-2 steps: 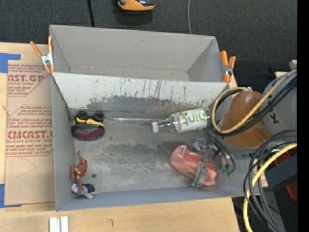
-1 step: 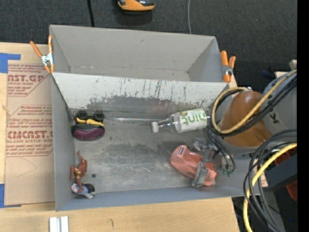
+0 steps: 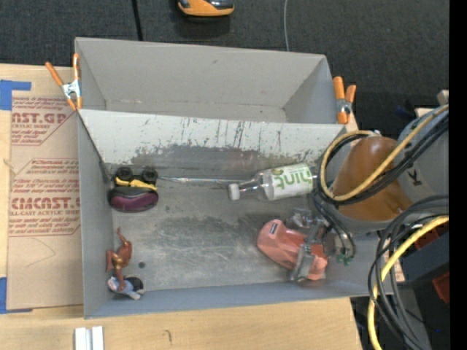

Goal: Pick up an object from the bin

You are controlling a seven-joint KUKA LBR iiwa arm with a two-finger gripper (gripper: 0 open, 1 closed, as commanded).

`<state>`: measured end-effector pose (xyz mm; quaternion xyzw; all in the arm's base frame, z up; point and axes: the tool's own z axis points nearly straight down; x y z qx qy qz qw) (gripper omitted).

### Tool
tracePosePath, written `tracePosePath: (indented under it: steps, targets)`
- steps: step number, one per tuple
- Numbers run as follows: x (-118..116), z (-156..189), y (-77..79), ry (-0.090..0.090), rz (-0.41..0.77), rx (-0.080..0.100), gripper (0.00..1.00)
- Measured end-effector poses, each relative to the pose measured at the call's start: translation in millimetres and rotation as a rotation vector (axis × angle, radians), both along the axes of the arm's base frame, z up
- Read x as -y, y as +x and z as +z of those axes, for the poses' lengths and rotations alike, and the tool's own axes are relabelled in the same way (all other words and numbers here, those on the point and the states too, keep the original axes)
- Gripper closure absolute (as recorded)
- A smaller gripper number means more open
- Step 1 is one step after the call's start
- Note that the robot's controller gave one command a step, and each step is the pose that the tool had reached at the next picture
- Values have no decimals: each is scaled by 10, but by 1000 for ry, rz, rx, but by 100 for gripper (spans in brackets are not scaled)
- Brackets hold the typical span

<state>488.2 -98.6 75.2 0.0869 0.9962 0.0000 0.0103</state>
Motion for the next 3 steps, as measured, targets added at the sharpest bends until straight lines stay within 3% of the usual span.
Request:
tracePosePath:
  steps: [3]
  targets:
    - [-10, 227, -36, 3, 2, -23, 100]
